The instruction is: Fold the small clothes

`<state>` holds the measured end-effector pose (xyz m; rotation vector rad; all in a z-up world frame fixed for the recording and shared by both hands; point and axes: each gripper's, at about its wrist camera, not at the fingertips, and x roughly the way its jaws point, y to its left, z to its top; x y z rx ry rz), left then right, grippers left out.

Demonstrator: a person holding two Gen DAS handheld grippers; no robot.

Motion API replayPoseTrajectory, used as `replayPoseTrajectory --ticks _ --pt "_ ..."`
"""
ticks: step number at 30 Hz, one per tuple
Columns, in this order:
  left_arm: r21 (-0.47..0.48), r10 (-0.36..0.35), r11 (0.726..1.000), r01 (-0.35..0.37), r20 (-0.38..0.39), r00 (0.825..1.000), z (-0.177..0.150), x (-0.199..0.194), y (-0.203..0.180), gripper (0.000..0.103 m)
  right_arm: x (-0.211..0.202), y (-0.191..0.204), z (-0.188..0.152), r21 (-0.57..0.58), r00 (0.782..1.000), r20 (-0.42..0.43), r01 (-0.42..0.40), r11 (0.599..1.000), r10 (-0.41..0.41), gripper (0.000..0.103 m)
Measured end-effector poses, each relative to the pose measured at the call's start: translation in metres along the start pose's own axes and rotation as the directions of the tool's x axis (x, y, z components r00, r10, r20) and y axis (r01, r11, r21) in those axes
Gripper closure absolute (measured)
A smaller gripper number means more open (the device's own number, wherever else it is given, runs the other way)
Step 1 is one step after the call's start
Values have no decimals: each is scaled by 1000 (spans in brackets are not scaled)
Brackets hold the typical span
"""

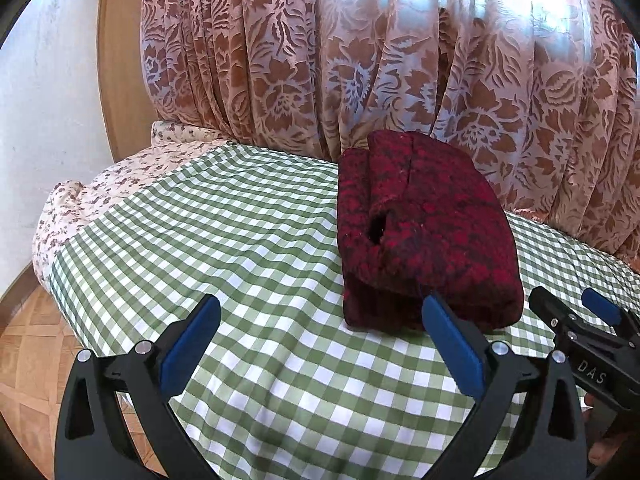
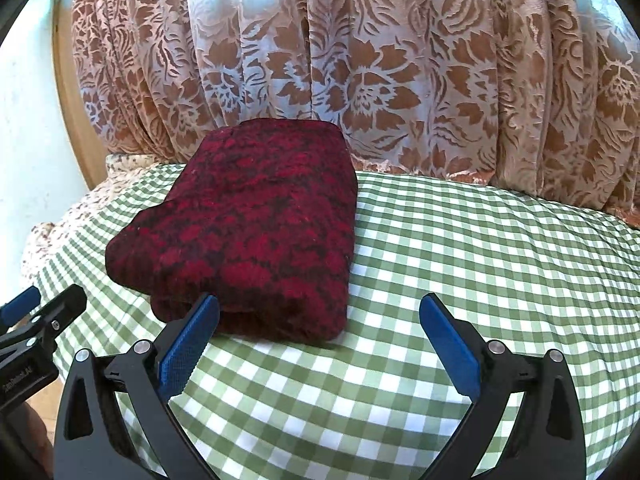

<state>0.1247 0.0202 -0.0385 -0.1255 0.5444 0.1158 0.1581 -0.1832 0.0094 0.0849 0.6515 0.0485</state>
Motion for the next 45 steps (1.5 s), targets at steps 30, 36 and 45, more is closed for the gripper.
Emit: replayPoseTrajectory --ticks 30,36,45 --pt "-6 16 1000 -16 35 999 -2 -13 3 2 -19 12 -3 -37 999 35 7 999 -6 4" --pt "-7 12 1000 -12 41 999 -1 -15 3 2 -20 13 -2 -38 999 32 7 999 -5 4" --pt "-9 14 1000 -14 43 999 0 -19 2 2 -20 16 1 -44 999 32 4 999 -2 4"
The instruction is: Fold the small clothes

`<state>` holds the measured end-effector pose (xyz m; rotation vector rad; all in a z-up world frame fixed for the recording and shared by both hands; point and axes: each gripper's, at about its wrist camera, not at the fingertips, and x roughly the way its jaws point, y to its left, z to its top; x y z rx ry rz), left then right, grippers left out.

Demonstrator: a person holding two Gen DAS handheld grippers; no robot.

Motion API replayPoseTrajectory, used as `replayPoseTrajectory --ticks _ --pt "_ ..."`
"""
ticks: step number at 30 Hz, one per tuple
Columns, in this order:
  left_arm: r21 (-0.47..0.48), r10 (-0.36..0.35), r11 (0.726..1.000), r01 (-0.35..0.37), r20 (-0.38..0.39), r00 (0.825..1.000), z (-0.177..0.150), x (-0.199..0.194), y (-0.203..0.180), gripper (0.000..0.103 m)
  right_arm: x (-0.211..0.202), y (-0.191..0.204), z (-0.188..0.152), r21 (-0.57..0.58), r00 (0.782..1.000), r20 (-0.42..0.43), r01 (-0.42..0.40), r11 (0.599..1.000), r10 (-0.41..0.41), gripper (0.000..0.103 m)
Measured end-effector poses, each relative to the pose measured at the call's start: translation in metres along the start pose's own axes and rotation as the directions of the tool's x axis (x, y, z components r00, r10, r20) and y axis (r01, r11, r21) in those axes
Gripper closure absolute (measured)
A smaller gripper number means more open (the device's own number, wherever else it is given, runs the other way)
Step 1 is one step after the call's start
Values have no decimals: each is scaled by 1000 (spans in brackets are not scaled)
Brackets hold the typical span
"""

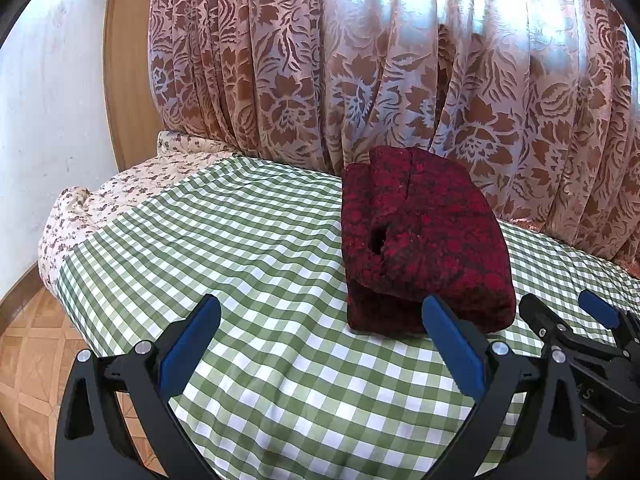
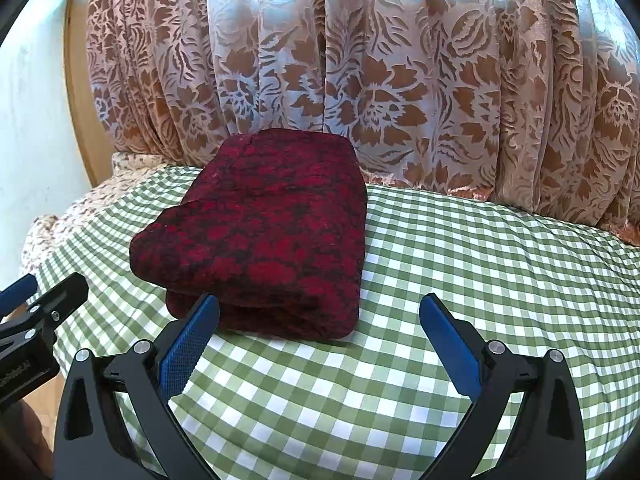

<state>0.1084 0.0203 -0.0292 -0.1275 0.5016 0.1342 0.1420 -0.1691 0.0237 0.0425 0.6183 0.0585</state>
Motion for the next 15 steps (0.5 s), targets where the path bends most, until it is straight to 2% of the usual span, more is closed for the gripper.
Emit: replayPoseTrajectory --ticks 15 --pt "-3 3 1000 -3 16 1000 4 -7 -1 2 1 4 -1 -2 1000 -3 1 1000 -1 4"
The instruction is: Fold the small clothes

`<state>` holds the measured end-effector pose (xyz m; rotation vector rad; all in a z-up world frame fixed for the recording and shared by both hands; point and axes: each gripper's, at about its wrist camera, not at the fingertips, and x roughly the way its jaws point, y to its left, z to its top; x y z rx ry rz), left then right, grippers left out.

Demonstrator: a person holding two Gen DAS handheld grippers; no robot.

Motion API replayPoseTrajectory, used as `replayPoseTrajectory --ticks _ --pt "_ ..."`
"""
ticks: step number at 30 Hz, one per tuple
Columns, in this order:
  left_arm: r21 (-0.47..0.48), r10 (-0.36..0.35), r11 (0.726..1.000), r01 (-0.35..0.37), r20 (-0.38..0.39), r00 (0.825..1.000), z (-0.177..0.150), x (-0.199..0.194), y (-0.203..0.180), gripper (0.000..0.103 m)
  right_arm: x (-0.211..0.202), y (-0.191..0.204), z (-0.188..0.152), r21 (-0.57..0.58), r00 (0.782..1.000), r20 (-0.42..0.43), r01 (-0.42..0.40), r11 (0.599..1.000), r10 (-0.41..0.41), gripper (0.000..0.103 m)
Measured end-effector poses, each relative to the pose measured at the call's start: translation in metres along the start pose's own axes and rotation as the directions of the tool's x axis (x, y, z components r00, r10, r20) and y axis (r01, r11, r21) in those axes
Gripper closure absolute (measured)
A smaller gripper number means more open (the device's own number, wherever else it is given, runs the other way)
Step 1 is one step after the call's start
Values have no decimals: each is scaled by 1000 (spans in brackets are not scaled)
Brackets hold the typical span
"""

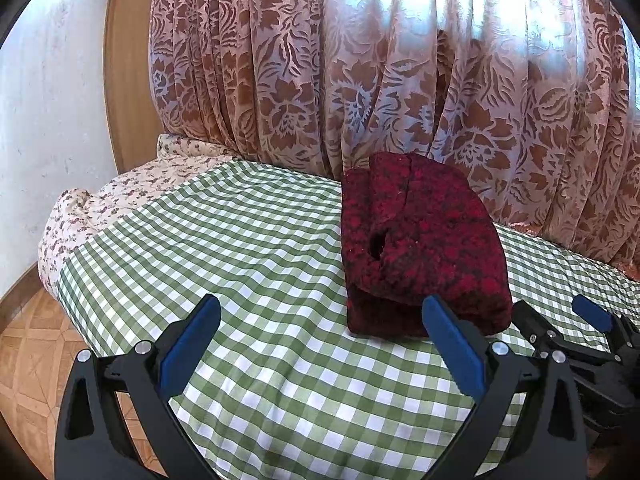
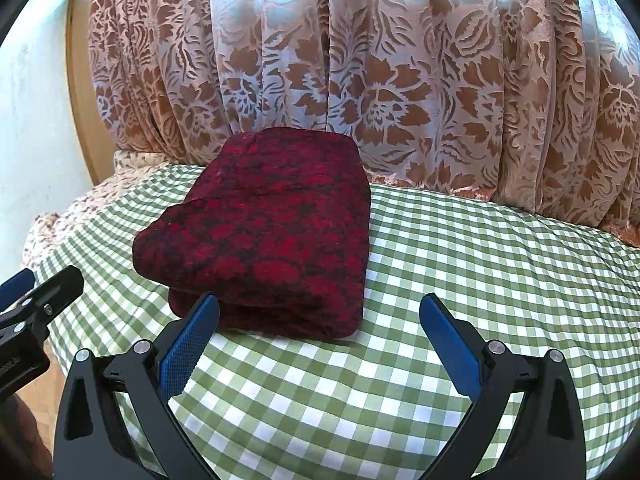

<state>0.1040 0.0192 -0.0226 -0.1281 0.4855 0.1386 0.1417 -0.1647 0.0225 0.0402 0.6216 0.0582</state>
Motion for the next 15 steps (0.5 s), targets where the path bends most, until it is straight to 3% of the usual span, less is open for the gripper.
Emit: replayPoseTrajectory --ticks 15 --pt "-26 29 999 -29 -8 1000 -4 7 4 3 2 2 0 1 1000 -9 17 1000 -17 4"
